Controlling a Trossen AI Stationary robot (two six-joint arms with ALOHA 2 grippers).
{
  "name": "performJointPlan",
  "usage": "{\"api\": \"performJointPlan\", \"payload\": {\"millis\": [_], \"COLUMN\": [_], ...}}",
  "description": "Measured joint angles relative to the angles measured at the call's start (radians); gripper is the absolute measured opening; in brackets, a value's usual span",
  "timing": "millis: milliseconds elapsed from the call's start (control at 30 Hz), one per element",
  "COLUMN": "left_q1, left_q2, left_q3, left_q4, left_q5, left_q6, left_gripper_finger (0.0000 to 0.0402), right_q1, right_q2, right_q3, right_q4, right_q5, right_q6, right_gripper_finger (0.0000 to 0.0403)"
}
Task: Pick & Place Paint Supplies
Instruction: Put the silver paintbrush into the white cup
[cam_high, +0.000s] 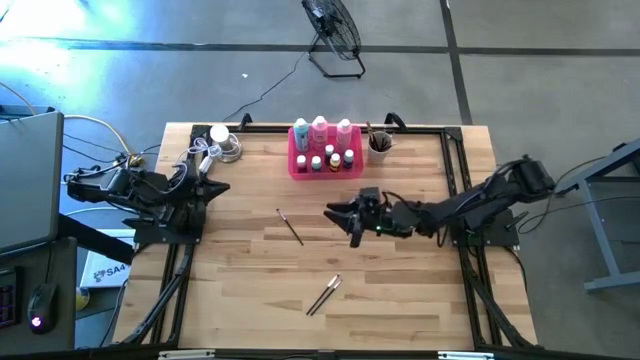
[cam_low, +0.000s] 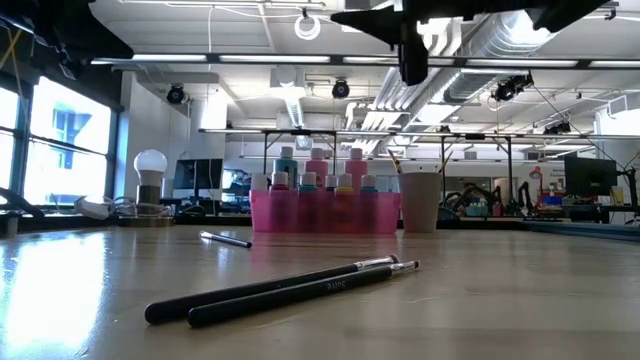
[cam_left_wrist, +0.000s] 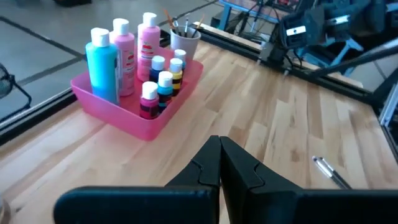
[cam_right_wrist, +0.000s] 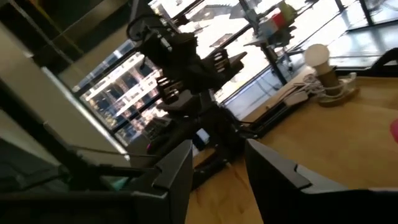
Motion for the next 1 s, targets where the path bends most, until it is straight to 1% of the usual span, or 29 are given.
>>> {"api": "performJointPlan", "payload": {"millis": [133, 233, 367, 500, 600, 667, 800, 1000], "left_q1": [0.000, 0.000, 0.000, 0.000, 0.000, 0.000, 0.000, 0.000], "left_q2": [0.000, 0.000, 0.010, 0.063, 0.144, 0.219, 0.390, 0.670], "left_q3": [0.000, 0.000, 0.000, 0.000, 0.000, 0.000, 0.000, 0.000], "left_q4": [-0.001, -0.003, 0.006, 0.073, 0.130, 0.144, 0.121, 0.138], "left_q5": [0.016, 0.079, 0.181, 0.187, 0.185, 0.188, 0.203, 0.365], "left_q6": [-0.008, -0.014, -0.007, -0.040, -0.049, -0.056, -0.113, -0.149], "left_gripper_finger": [0.0000, 0.0000, 0.0000, 0.0000, 0.0000, 0.0000, 0.0000, 0.0000], "right_q1": [-0.010, -0.015, -0.041, -0.080, -0.109, -0.126, -0.145, -0.144], "right_q2": [0.022, 0.026, 0.026, 0.026, 0.026, 0.026, 0.026, 0.025], "right_q3": [0.004, 0.004, 0.004, 0.004, 0.004, 0.004, 0.004, 0.004], "right_q4": [0.017, -0.008, -0.049, -0.044, -0.047, -0.046, -0.046, -0.057], "right_q5": [-0.100, -0.106, -0.096, -0.098, -0.100, -0.100, -0.102, -0.102], "right_q6": [-0.011, -0.016, -0.091, -0.118, -0.119, -0.119, -0.112, -0.113], "right_gripper_finger": [0.0140, 0.0140, 0.0140, 0.0140, 0.0140, 0.0140, 0.0140, 0.0140]}}
